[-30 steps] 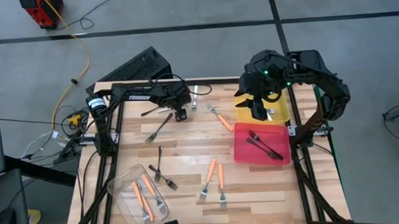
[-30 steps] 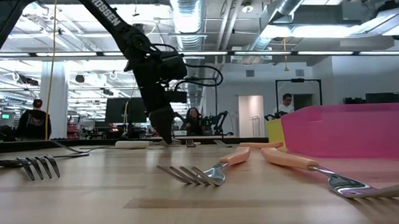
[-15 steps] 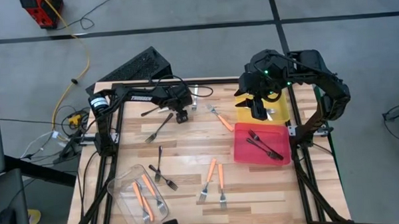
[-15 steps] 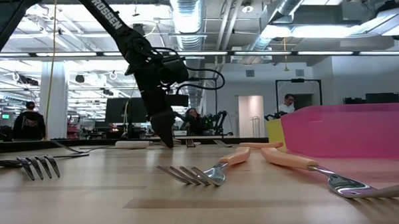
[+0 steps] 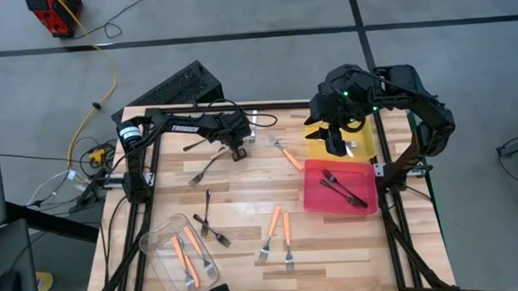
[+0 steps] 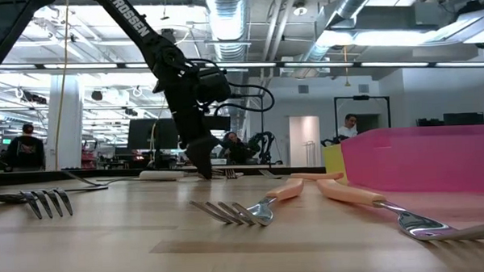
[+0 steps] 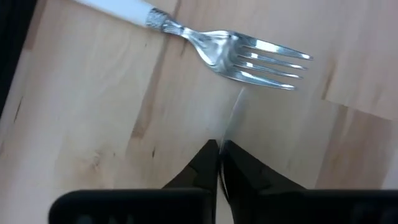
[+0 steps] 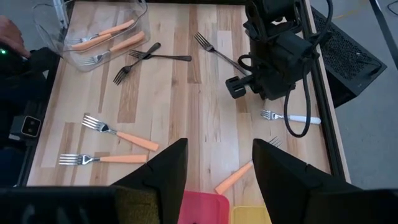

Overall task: Sort silverware by color (type)
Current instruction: Put the white fork into the yellow bin

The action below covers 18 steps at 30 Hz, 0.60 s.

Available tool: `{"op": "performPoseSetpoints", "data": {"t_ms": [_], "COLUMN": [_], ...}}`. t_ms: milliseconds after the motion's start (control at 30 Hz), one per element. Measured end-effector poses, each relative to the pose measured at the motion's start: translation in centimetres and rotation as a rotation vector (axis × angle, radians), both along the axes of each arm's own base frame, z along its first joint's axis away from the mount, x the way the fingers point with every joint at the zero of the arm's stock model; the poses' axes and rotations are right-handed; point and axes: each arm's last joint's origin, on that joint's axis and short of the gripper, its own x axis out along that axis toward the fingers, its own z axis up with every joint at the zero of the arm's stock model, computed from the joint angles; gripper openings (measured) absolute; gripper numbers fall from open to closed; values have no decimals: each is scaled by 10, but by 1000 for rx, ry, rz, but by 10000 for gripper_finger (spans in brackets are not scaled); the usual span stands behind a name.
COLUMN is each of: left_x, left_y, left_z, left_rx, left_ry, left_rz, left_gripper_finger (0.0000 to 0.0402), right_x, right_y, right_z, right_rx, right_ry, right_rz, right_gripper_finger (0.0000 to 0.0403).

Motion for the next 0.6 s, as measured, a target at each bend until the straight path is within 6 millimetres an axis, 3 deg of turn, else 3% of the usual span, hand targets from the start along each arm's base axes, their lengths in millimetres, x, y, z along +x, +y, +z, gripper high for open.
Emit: {"op": "performPoseSetpoints", "data": {"t_ms": [367, 600], "left_x": [6, 14], "left_y": [-7, -33], "left_z": [10, 59], "left_rx": [-13, 1], "left_ry": [-97, -287], "left_rz": [59, -19], "left_gripper_finger": [0, 0], "right_x": [0, -7], "right_y": [0, 2], "right_z": [0, 0], "right_rx": [-11, -8], "right_ry": [5, 24], "right_rz": [13, 25], "right_gripper_finger": [203, 203]}}
